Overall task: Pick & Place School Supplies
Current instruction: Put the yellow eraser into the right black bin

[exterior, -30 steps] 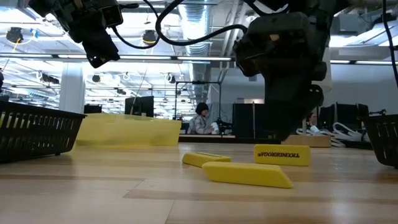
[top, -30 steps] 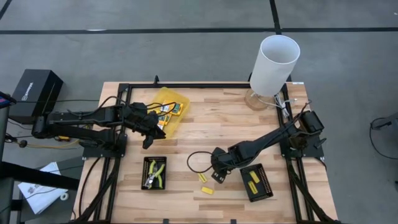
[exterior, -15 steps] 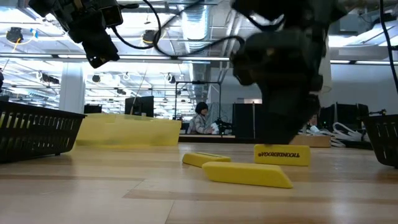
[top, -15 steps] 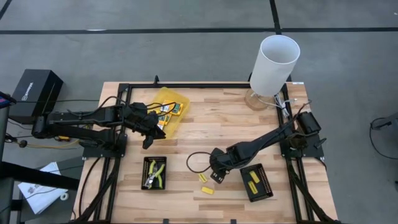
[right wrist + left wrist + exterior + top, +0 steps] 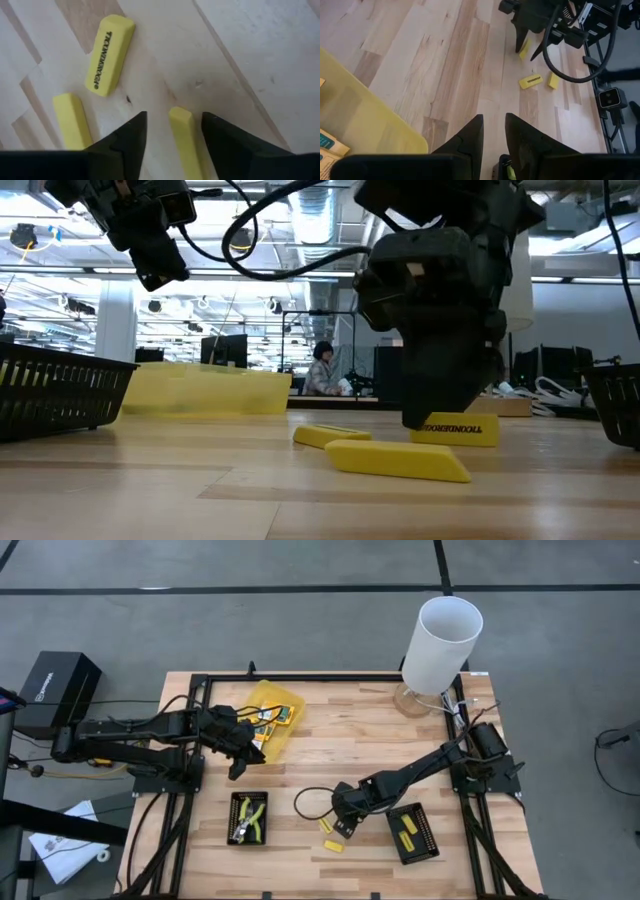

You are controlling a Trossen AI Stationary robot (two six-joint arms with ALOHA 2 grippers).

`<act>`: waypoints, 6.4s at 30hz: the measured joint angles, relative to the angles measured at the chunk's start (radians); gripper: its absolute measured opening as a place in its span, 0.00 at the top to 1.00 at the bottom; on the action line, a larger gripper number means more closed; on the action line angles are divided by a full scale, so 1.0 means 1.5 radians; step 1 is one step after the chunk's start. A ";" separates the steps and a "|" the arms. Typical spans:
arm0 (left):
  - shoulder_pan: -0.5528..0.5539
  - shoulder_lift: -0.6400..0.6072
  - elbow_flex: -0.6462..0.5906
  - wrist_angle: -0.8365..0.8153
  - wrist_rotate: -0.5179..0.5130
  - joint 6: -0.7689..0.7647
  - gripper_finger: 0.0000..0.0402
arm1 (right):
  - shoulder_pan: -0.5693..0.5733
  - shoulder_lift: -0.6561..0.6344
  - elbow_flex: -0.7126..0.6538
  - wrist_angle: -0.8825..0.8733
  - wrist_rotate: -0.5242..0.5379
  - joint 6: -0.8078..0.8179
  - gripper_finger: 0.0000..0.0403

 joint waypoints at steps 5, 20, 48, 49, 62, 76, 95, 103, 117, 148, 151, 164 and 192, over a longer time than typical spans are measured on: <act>0.000 0.000 0.000 0.000 0.000 0.001 0.81 | -0.003 0.001 -0.001 -0.012 0.007 -0.001 0.75; 0.000 0.000 0.000 0.000 -0.001 0.016 0.81 | -0.040 -0.013 -0.004 -0.007 -0.036 -0.050 0.94; 0.000 0.001 0.000 0.050 -0.036 0.051 0.81 | 0.224 -0.297 0.006 -0.424 0.007 0.394 0.94; 0.000 0.001 0.000 0.050 -0.036 0.050 0.81 | 0.234 -0.292 -0.006 -0.396 0.008 0.411 0.94; 0.000 0.001 0.000 0.049 -0.036 0.050 0.81 | 0.270 -0.180 -0.055 -0.255 0.009 0.526 0.93; 0.000 0.001 0.000 0.072 -0.031 0.032 0.81 | 0.268 -0.225 -0.055 -0.308 0.049 0.533 0.41; -0.059 0.107 0.000 0.483 0.111 -0.200 0.81 | 0.134 -0.365 -0.046 0.224 0.707 -0.009 0.77; -0.059 0.177 0.000 0.549 0.016 -0.254 0.81 | 0.039 -0.366 -0.047 0.307 0.485 -0.253 0.85; -0.089 0.235 0.000 0.528 0.108 -0.193 0.81 | -0.059 -0.417 -0.042 0.545 0.304 -0.345 0.86; -0.276 0.645 0.168 0.612 -0.021 -0.112 1.00 | -0.065 -0.692 -0.029 0.243 0.211 -0.542 0.86; -0.278 0.677 0.176 0.610 -0.042 -0.132 1.00 | -0.057 -0.694 -0.028 0.241 0.211 -0.542 0.86; -0.281 0.698 0.177 0.550 -0.075 -0.126 1.00 | -0.040 -0.695 -0.028 0.239 0.211 -0.541 0.86; -0.285 0.705 0.177 0.494 -0.066 -0.111 1.00 | -0.040 -0.695 -0.028 0.239 0.212 -0.541 0.86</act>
